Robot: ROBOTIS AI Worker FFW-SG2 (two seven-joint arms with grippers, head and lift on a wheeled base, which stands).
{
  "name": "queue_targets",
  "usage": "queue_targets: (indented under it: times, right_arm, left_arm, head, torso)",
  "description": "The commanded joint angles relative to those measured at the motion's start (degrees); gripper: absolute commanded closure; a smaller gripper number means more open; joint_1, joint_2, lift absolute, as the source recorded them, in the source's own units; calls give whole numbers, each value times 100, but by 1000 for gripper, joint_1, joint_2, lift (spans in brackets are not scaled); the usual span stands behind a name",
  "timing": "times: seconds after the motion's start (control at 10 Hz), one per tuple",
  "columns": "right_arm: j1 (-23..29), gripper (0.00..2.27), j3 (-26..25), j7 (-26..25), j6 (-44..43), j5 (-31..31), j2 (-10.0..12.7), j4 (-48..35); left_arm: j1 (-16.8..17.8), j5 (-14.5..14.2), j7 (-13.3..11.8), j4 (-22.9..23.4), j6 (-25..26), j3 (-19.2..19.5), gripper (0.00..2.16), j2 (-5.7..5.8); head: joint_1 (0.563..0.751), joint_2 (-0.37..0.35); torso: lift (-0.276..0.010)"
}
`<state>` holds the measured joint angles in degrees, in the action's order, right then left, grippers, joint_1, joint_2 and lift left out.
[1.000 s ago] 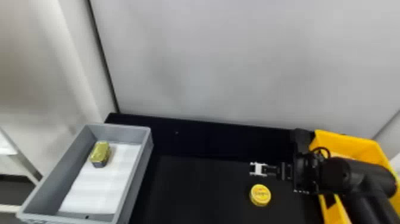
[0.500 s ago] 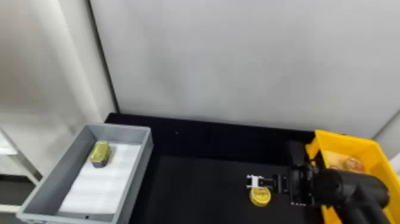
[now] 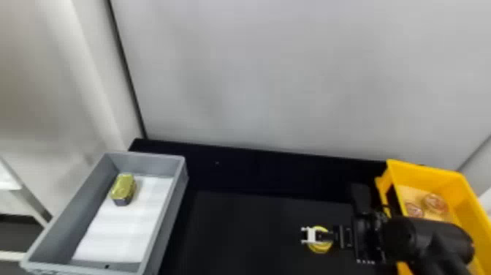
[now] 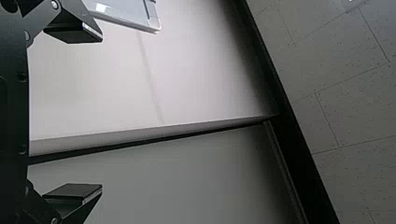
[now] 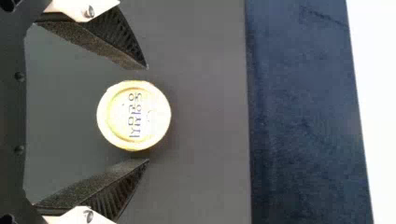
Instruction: Pick up the round yellow can and place it in the yellow rectangular box
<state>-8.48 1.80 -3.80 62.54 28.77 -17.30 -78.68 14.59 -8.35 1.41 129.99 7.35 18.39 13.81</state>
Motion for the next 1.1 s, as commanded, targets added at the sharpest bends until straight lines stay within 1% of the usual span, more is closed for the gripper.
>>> queue_targets:
  times: [0.0,0.4,0.5,0.7,1.0]
  right_arm:
    - [13,65,-39,125,-90,-214,-1,72]
    - [-5,113,5,230,-231,-240,8,143]
    - [13,220,14,283,-213,-240,17,143]
    - [13,544,22,309,-134,-240,17,90]
    - [66,608,-13,327,51,-170,52,-103]
  left_arm:
    - [0,0,0,0,3,7,142,0]
    - [-9,9,0,0,-6,7,142,-9]
    - [-18,9,0,0,-6,7,142,-9]
    - [-18,9,0,0,-6,7,142,-9]
    - [-35,9,0,18,21,25,142,-9]
  head:
    - [694,-78]
    - [694,-78]
    - [694,-78]
    - [694,-78]
    - [694,-78]
  torso:
    - [-6]
    - [-6]
    - [-6]
    - [-6]
    - [-6]
